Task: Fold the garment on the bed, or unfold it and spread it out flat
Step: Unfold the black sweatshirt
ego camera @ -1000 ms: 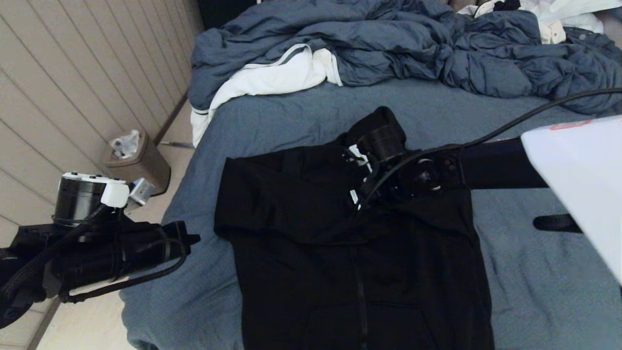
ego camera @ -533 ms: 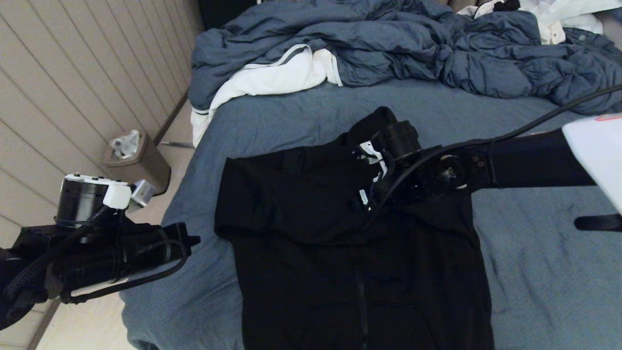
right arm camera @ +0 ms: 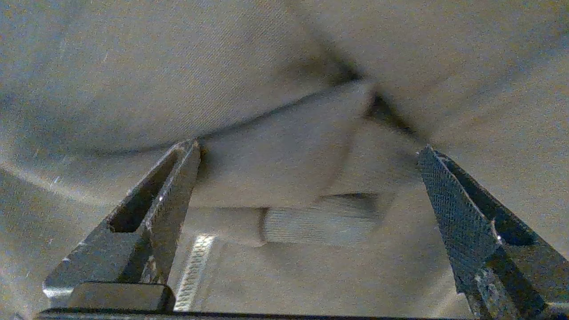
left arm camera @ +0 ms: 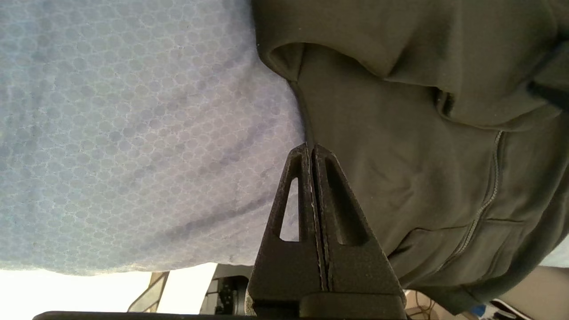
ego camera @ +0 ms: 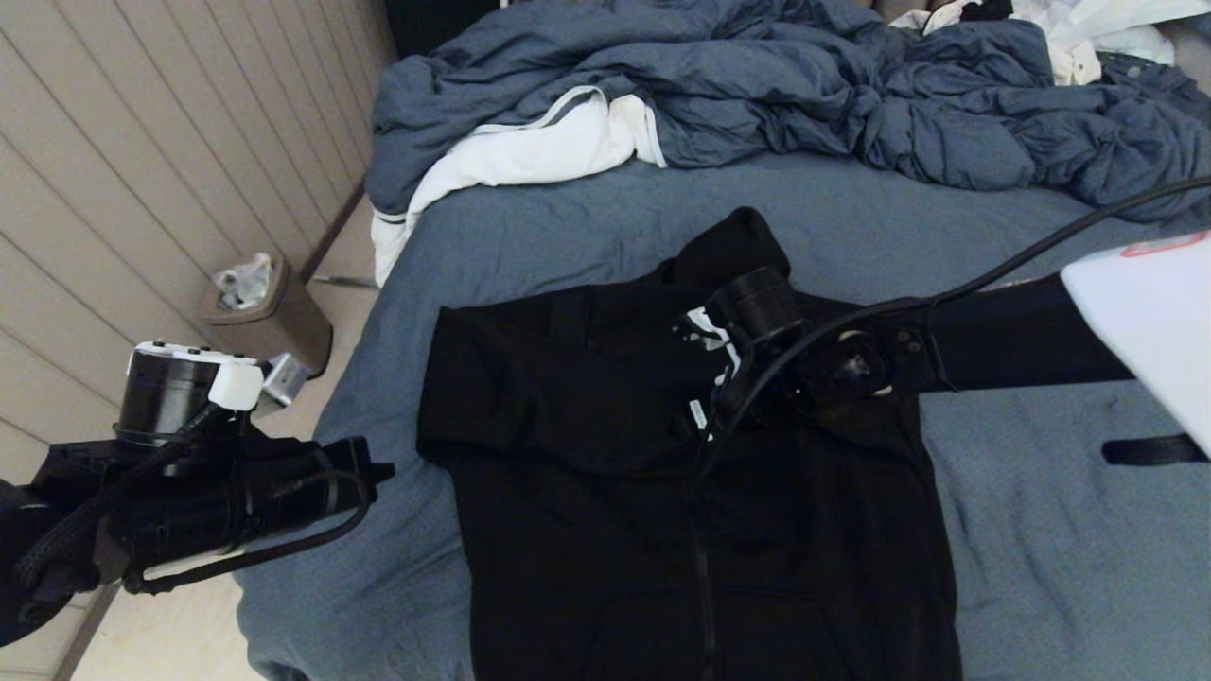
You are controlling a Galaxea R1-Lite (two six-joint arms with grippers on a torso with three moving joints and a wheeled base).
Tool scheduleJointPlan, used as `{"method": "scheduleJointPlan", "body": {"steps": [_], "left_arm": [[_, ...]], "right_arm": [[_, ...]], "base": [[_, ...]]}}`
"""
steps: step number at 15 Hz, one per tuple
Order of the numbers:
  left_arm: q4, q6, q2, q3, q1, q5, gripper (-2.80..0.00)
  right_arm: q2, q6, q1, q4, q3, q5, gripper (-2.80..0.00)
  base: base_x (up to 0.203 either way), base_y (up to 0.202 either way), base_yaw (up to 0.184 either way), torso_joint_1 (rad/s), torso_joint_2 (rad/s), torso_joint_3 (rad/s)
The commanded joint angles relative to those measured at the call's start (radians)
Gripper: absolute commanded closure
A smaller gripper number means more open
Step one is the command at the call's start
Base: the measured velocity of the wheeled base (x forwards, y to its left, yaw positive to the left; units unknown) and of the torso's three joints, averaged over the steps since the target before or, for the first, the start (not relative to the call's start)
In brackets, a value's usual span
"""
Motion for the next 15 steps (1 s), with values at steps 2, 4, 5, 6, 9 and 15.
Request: {"method": "scheduleJointPlan", "body": {"steps": [2,4,5,6,9,15], "left_arm": [[-0.003,-0.003,0.009,0.000,-0.001,0.000,0.00],[-0.002,-0.003,0.009,0.000,-0.004,0.000,0.00],[-0.004,-0.003,0.009,0.000,-0.007,0.000,0.00],[-0.002,-0.003,0.007,0.000,-0.009,0.000,0.00],[-0.003,-0.003,0.009,0.002,-0.048,0.003,0.00],[-0.004,-0.010,0.000,0.012,-0.058,0.006,0.00]], "right_arm": [[0.017,0.002,0.002,-0.004,0.022,0.002,-2.80],[0.020,0.002,0.001,-0.005,0.045,0.015,-2.80],[0.018,0.010,0.003,-0.006,0.051,0.016,-2.80],[0.011,0.017,0.004,-0.007,0.049,0.016,-2.80],[-0.030,0.018,0.001,-0.006,0.018,0.015,-2.80],[0.019,0.020,0.035,-0.005,-0.076,0.016,-2.80]], "base": [[0.000,0.000,0.000,0.000,0.00,0.000],[0.000,0.000,0.000,0.000,0.00,0.000],[0.000,0.000,0.000,0.000,0.00,0.000],[0.000,0.000,0.000,0.000,0.00,0.000],[0.000,0.000,0.000,0.000,0.00,0.000],[0.000,0.000,0.000,0.000,0.00,0.000]]}}
